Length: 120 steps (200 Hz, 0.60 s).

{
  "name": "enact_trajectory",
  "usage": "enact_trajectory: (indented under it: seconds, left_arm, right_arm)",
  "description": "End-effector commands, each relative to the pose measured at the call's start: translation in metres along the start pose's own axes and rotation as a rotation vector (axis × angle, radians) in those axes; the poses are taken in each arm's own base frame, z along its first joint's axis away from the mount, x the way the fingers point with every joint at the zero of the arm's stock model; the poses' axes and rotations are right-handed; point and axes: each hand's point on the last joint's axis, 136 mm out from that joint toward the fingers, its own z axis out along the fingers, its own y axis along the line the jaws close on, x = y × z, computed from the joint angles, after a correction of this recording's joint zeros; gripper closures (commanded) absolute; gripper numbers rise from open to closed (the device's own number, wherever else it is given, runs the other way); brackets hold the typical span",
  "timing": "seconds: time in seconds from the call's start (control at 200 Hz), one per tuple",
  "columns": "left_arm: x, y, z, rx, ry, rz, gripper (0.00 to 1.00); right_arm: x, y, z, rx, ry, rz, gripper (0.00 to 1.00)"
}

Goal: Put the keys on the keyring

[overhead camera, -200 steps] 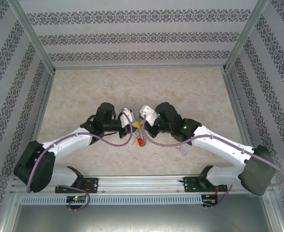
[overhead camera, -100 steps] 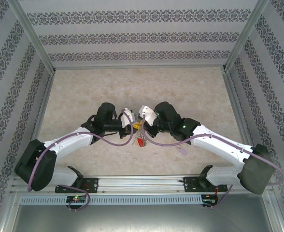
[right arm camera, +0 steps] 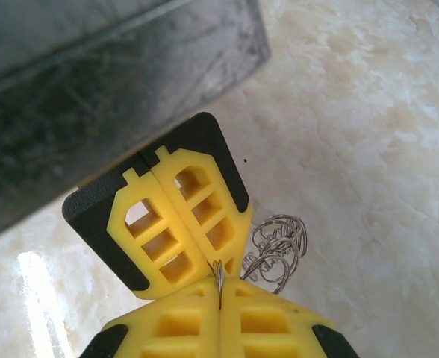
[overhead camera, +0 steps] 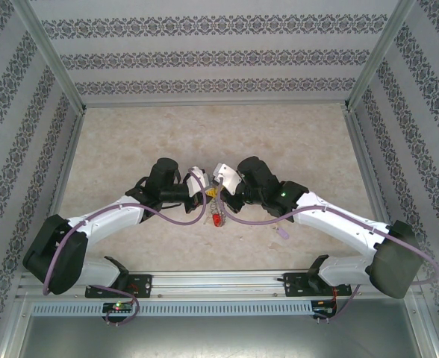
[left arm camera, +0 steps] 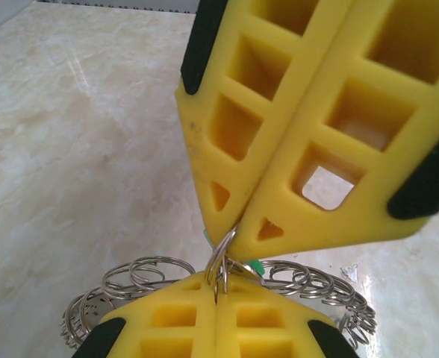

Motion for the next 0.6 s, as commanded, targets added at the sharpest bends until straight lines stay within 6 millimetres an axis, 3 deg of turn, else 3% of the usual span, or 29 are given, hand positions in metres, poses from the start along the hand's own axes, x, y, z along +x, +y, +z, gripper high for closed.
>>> enact_trajectory:
  seconds: [0.0,0.325,0.595]
  left_arm:
    - [-0.021,0.000,-0.001,-0.006,-0.054,0.052,1.00]
    - [-0.023,0.002,-0.004,-0.036,-0.084,0.057,1.00]
    - [-0.014,0.000,-0.002,-0.037,-0.087,0.042,1.00]
  right_arm:
    - [-0.012,-0.004,-0.003,0.022,-0.037,0.010,1.00]
    - [0.018,-0.036,-0.008,0.102,0.001,0.176,1.00]
    - [0.012,-0.036,-0.006,0.077,-0.017,0.214,1.00]
